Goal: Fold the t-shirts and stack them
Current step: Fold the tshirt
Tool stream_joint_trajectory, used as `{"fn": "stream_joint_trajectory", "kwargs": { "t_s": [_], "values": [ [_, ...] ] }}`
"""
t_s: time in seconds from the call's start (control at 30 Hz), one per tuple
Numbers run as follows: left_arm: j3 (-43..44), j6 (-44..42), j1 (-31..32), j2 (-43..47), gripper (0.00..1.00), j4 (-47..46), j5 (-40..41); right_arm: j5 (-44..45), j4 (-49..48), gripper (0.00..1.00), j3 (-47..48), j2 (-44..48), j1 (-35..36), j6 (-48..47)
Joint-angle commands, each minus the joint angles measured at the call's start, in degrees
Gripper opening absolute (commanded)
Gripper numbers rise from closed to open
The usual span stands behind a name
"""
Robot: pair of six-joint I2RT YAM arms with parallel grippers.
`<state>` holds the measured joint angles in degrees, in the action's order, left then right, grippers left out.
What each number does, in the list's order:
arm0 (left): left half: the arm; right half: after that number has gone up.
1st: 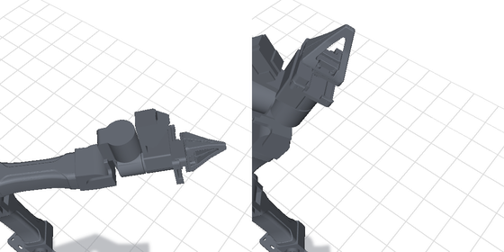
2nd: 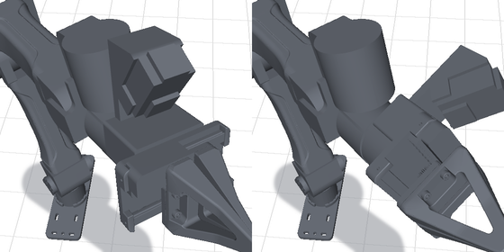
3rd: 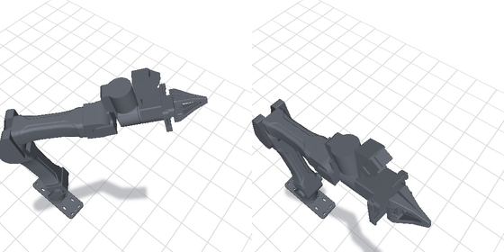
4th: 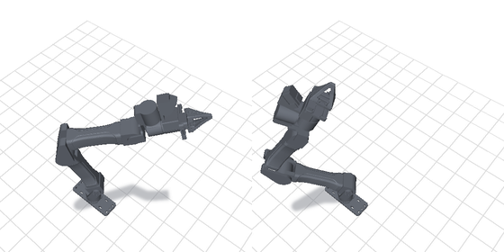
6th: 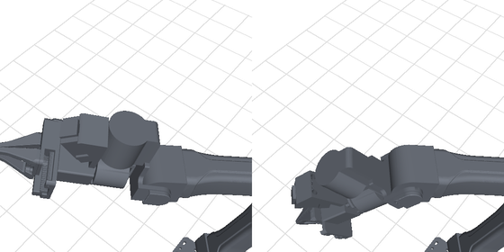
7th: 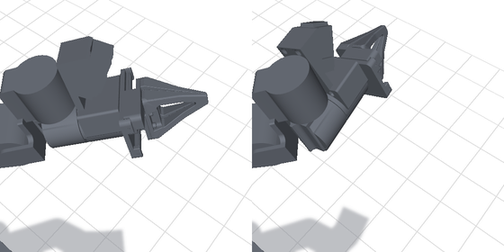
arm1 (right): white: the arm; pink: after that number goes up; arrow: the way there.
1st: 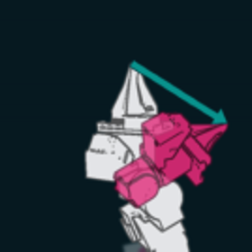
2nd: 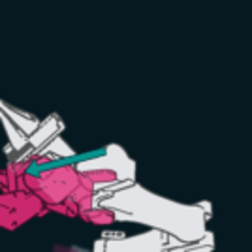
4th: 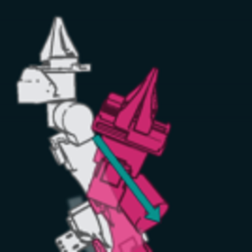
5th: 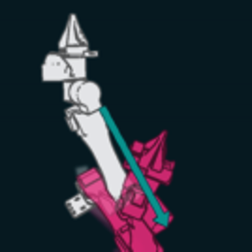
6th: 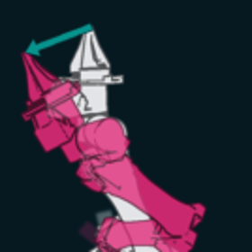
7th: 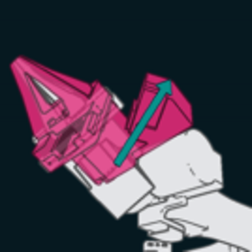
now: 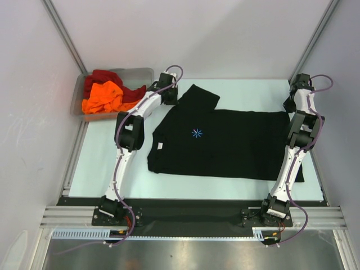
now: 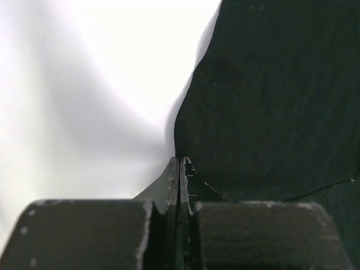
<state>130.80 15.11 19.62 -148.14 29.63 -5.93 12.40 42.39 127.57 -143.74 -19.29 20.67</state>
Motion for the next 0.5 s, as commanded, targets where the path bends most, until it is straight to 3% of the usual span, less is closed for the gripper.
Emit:
{"fn": "stream_joint_trajectory", "kwargs": {
  "t_s": [0.0, 0.47],
  "values": [
    [-2.38, -1.13, -0.19, 3.20, 0.00, -4.48, 0.66, -0.72, 1.47, 0.00, 4.00, -1.19, 0.39, -0.80],
    [-4.50, -3.60, -0.37, 10.76, 0.00, -7.92, 2.42, 2.36, 0.41, 0.00, 2.34, 5.49, 0.92, -4.32]
  ]
}}
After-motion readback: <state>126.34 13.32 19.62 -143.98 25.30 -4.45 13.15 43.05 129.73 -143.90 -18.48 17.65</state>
